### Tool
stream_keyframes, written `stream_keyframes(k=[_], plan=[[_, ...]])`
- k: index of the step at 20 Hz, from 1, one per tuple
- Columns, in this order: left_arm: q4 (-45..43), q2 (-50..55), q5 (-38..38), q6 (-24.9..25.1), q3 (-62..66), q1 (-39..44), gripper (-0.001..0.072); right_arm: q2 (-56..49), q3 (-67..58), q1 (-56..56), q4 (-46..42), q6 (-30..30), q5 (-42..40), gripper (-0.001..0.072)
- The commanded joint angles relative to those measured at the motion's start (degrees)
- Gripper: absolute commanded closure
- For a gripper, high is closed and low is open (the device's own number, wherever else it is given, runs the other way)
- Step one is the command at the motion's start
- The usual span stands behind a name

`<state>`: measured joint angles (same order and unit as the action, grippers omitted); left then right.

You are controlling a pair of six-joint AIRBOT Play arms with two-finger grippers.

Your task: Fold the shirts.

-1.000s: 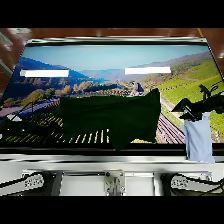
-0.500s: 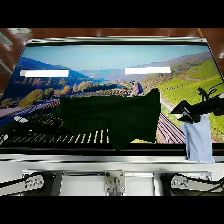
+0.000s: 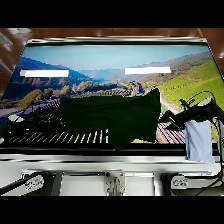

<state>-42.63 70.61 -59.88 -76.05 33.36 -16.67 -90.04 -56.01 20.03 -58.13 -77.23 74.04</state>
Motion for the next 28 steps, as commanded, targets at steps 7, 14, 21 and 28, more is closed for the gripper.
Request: stream_keyframes(k=[7, 14, 21, 28], plan=[[0.0, -4.7, -2.2, 1.5, 1.0, -0.4, 0.0675, -2.4, 0.5, -5.0, 0.7, -1.2, -2.8, 0.0333], [0.5, -4.8, -3.9, 2.8, 6.4, -1.5, 0.0675, -1.6, 0.5, -5.0, 3.8, 1.6, -2.8, 0.0655], [6.4, -18.9, -14.4, 4.8, 30.5, -1.1, 0.0677, 20.4, -11.1, -3.4, 20.5, 6.8, 7.7, 0.0657], [-18.1, -22.3, -15.6, -12.1, 73.0, -12.0, 0.0678, 35.0, -46.7, 6.4, 1.5, -16.6, -4.2, 0.0659]])
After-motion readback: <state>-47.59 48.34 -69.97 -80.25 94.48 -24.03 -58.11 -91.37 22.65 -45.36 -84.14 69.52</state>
